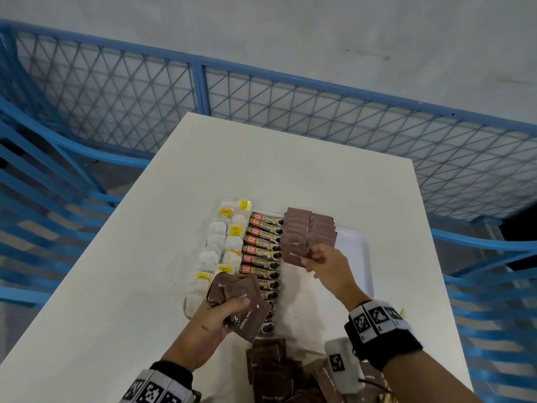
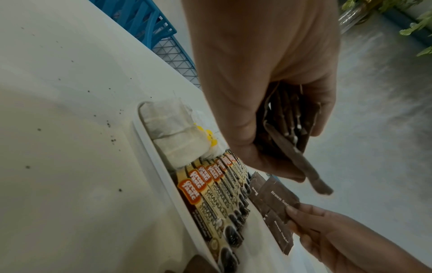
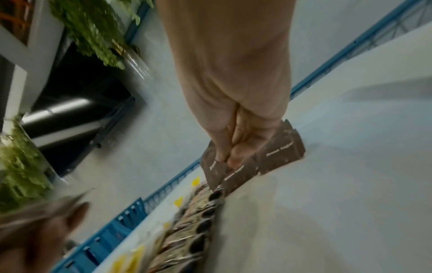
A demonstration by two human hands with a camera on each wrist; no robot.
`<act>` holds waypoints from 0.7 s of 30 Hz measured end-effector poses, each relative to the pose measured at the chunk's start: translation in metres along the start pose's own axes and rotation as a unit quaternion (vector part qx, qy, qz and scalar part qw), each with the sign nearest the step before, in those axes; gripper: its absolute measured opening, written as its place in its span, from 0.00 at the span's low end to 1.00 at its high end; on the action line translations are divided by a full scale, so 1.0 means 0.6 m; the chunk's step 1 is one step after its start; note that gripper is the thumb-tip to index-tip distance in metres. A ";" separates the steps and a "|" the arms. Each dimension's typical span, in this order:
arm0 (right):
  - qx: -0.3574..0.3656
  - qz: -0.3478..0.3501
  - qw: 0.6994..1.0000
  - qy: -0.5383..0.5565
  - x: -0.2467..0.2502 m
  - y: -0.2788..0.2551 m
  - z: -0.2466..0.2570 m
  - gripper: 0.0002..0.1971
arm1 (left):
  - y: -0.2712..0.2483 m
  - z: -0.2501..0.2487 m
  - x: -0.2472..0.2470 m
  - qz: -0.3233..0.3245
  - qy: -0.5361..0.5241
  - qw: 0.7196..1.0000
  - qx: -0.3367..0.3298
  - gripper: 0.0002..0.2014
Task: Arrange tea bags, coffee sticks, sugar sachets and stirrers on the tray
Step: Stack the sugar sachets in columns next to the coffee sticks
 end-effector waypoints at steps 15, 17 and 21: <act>0.026 -0.038 0.994 -0.099 -0.019 0.062 -0.014 0.13 | 0.003 0.002 0.000 -0.002 0.012 1.000 0.018 0.20; 0.026 -0.049 0.993 -0.101 -0.022 0.065 -0.019 0.15 | 0.004 0.000 -0.004 -0.004 0.013 1.000 0.017 0.16; 0.028 -0.060 0.991 -0.114 -0.023 0.064 -0.026 0.17 | 0.006 -0.006 -0.011 -0.003 0.011 1.000 0.013 0.16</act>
Point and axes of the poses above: each hand's wrist, its own y-axis towards the middle knuckle, its own x-axis out of the back of the hand, z = x × y, the point moved 1 cm from there along y, towards the middle knuckle, and after that the axes turned 15 degrees about y, right-handed, at the moved point
